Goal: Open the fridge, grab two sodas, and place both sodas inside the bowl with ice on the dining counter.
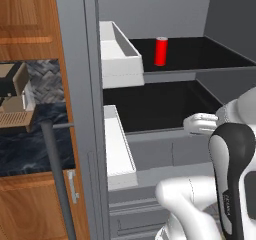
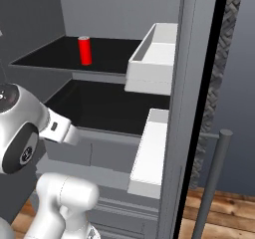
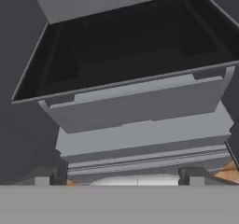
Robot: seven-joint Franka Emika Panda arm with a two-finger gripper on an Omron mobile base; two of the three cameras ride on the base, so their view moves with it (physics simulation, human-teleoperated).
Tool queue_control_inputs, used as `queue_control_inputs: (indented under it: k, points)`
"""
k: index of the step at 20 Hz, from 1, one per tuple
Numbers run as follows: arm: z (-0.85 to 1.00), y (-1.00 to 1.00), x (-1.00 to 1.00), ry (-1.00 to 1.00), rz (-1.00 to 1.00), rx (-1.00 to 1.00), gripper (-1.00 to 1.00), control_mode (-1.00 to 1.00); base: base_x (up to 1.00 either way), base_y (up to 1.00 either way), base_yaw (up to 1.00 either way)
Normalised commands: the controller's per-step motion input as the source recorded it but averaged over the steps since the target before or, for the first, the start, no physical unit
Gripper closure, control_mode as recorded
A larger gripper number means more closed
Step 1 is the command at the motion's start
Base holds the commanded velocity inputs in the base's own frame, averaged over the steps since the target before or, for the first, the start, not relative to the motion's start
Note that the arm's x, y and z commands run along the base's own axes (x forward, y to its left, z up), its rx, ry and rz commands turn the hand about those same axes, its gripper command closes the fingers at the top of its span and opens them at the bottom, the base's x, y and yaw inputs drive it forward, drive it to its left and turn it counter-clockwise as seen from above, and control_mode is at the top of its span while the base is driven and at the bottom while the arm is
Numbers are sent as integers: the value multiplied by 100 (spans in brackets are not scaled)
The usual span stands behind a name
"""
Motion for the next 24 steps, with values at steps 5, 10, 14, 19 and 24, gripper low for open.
queue_control_inputs:
  k: [5,10,14,19,24]
  points:
    - [78,36,39,-21,0,2,-100,-100,0,0,0]
    - [76,10,19,-18,-6,-2,-100,-100,0,0,0]
    - [46,0,29,-24,-5,-6,-100,-100,0,0,0]
    - [28,-14,27,-22,-1,-14,-100,-100,0,0,0]
    - [6,-25,21,-23,0,-7,-100,-100,0,0,0]
